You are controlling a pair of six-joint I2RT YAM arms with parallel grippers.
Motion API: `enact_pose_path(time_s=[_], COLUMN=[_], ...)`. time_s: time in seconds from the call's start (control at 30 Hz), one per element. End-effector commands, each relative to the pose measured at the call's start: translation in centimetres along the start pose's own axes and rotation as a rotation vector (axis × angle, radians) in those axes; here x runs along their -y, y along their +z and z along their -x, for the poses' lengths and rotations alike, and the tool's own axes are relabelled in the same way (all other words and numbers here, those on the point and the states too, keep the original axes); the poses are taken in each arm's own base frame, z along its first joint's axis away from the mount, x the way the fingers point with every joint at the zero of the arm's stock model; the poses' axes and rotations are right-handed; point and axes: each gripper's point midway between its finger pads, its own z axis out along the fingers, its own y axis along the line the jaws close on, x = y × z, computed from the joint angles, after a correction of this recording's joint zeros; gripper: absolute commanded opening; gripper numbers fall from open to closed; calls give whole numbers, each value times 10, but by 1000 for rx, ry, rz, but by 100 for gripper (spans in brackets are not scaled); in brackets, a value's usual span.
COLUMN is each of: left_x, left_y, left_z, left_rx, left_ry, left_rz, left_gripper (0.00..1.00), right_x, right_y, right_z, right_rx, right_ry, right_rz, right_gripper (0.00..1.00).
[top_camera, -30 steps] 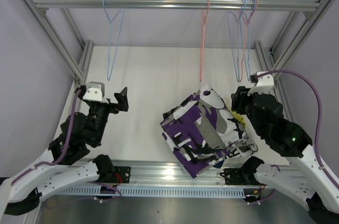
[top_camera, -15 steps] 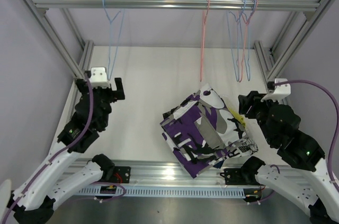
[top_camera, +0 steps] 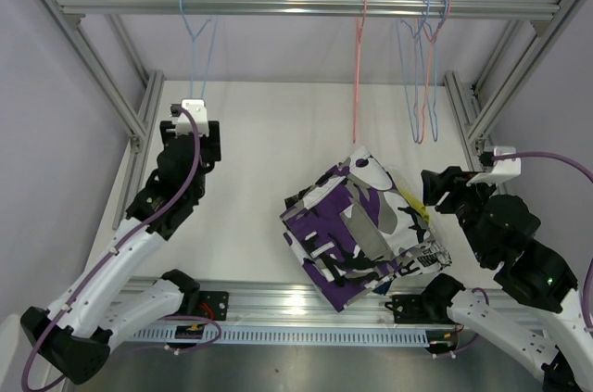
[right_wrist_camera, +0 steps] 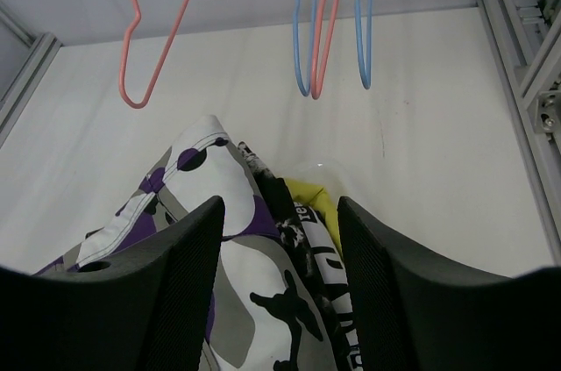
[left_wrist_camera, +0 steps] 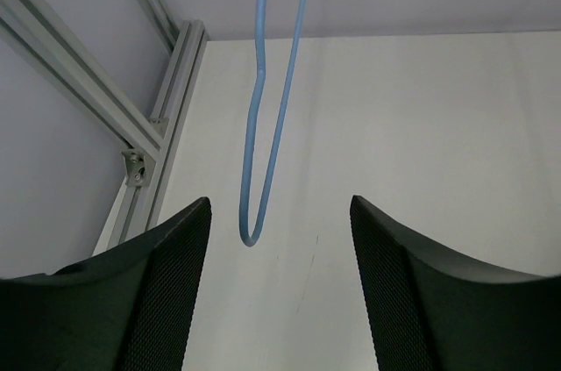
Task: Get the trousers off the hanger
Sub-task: Move the hanger to the clothesline.
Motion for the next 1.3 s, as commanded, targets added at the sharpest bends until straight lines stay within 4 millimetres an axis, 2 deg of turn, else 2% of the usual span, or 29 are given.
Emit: enact_pose_path(time_s=[0.0, 0.37, 0.8, 1.03, 1.27], left_x=[-4, 12, 27, 35, 52], left_y=[-5, 1, 16, 18, 18], left_z=[44, 29, 19, 21, 28], left_rx=[131, 110, 64, 53, 45], left_ry=[-72, -73, -44, -58, -106], left_rz=[-26, -83, -103, -132, -182], left_gripper=[68, 41, 31, 1, 1], right_x=[-2, -1, 1, 0, 0], right_y=[-3, -5, -5, -5, -4], right_z=[10, 9, 8, 8, 8], right_rx=[44, 46, 46, 46, 47], right_ry=[39, 39, 39, 40, 40], right_rz=[18, 18, 7, 10, 9], right_gripper=[59, 60, 61, 62, 62])
